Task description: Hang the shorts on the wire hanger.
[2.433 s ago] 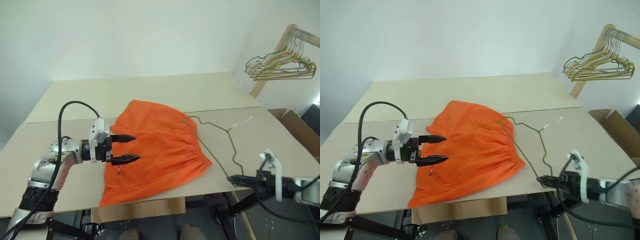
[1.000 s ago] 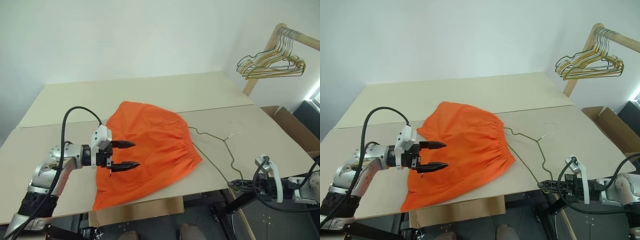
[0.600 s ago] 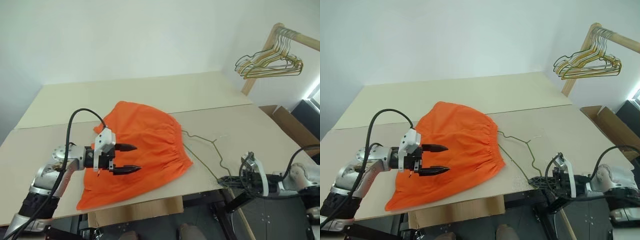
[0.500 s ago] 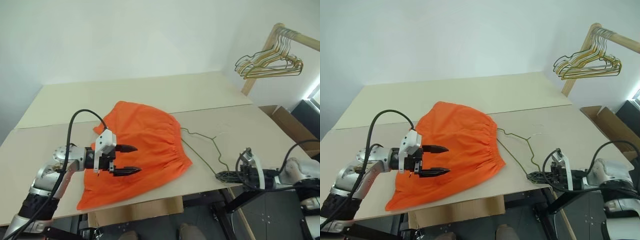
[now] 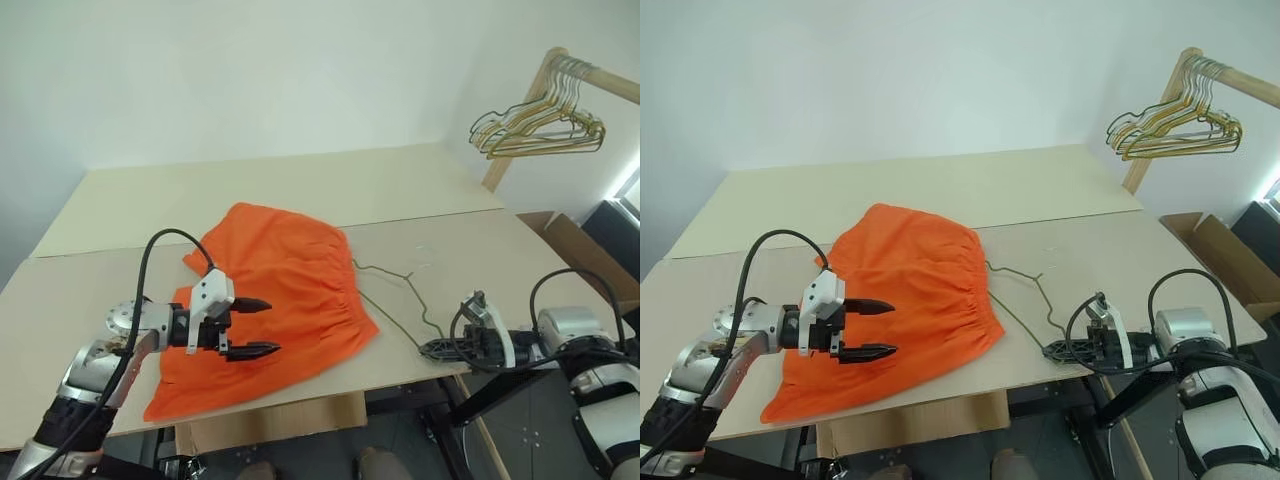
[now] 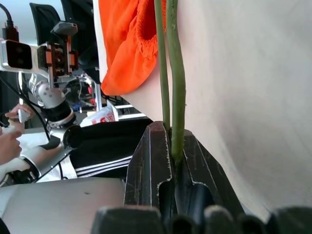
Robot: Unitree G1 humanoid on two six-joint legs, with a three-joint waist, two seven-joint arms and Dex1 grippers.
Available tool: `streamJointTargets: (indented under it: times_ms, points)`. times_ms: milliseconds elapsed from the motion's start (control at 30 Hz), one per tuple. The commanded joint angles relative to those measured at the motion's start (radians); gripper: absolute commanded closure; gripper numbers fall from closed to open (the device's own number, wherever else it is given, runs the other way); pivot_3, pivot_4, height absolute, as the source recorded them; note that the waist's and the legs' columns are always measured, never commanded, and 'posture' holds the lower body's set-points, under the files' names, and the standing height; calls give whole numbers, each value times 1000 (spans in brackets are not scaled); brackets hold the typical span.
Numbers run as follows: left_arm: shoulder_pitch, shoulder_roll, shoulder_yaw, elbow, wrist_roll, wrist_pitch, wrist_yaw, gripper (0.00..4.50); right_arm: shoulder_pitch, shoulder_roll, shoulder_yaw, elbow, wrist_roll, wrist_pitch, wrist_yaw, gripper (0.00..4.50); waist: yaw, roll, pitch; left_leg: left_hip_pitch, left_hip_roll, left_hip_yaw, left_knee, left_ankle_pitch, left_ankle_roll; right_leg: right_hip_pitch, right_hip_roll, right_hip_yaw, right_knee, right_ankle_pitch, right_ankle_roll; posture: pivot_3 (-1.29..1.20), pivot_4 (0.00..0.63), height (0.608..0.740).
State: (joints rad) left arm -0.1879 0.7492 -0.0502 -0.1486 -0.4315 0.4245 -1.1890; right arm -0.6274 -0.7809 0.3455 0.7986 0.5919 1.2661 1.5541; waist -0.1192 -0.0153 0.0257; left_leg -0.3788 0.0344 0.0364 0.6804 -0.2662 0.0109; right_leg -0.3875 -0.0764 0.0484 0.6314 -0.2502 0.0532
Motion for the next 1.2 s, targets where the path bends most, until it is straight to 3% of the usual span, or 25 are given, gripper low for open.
streamJointTargets:
  times_ms: [33,200,433,733,933,1200]
  points:
    - [0,-3,6,-34,7,-27,12,29,-97,51,-63,142,-17,-20,58,4500,-5,-3,-2,1,0,0,0,0,0,1,0,0,0,0,0,-35,0,740]
    - [-1,-10,-2,-23,15,-40,20,29,-51,36,41,19,34,-70,60,4500,-9,-5,-3,5,0,-1,0,0,0,2,2,4,0,2,-1,-35,0,740]
    - [-7,-17,-19,-4,41,-63,22,29,-71,51,95,52,44,-138,60,4500,-13,-13,-8,7,1,-1,-1,0,0,2,4,6,0,2,-1,-40,0,740]
    - [8,-35,-24,2,63,-84,36,29,-133,81,11,166,84,-142,60,4500,-42,-14,-9,9,2,-2,-2,0,0,2,5,11,0,3,-1,-34,0,740]
    - [22,-34,-35,0,83,-98,36,29,-55,45,153,-2,126,-138,60,4500,-38,-11,-7,8,2,-2,-2,-1,1,0,5,12,1,2,0,-35,0,740]
    - [19,-37,-54,18,109,-119,38,29,-94,70,245,58,60,-175,60,4500,-33,-15,-10,9,2,-2,-2,-1,1,1,5,12,0,2,0,-38,0,740]
